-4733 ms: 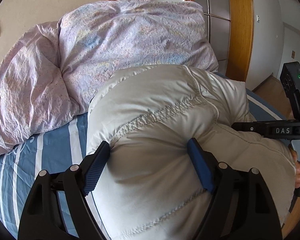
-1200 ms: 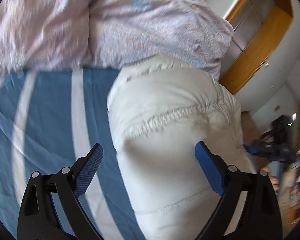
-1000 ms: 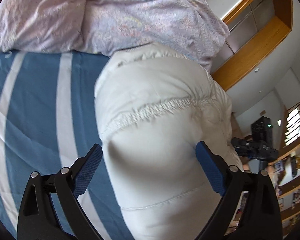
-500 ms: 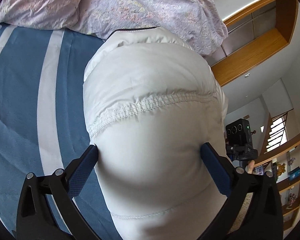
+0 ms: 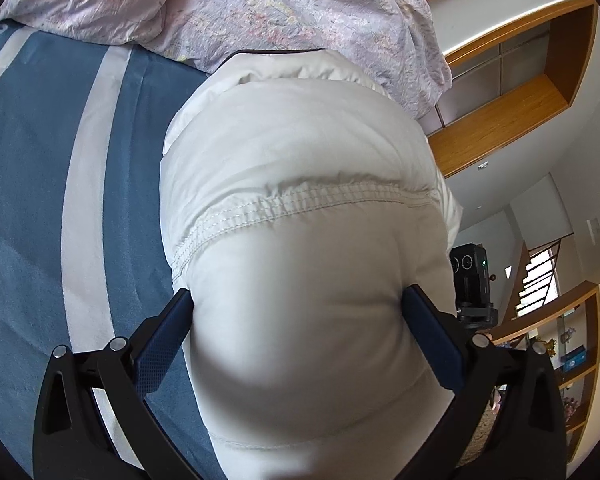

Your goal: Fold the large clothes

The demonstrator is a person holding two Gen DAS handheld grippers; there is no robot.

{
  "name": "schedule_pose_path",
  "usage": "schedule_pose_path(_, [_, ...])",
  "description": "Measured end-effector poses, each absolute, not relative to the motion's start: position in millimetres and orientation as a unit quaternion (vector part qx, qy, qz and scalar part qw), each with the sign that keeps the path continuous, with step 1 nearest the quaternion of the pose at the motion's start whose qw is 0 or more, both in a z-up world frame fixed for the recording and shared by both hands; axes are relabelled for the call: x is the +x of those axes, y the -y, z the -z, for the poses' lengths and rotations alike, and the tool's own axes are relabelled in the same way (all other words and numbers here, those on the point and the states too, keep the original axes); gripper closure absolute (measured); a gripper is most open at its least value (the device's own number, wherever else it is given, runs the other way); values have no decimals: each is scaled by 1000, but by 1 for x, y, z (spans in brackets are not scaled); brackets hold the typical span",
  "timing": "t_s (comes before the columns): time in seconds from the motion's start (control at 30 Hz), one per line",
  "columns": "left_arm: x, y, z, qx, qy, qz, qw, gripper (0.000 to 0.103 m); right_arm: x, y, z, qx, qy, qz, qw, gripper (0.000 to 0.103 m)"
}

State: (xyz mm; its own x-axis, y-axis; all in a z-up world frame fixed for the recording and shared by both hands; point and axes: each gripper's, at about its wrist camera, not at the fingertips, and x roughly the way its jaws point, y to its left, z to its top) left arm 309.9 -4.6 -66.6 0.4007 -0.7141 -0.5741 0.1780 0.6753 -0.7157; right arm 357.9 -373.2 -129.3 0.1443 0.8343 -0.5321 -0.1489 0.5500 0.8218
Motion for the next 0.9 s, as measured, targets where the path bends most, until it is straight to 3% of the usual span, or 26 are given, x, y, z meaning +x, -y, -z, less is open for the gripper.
schedule_pose_path(0.13, [308,9,64,-277,-463,283,793,4,358,365,129,325,-541,-350,692,2])
schedule_pose_path(0.27, [303,7,59,-277,-453,288,797,16,346,362,123,336,-517,-354,703,28])
schedule_pose_path(0.4, [301,5,53,-270,-447,295,800,21,337,360,117,341,-503,-361,708,40])
schedule_pose_path(0.9, [297,-27,15,-267,-396,292,829,24,361,328,81,320,-475,-390,721,44])
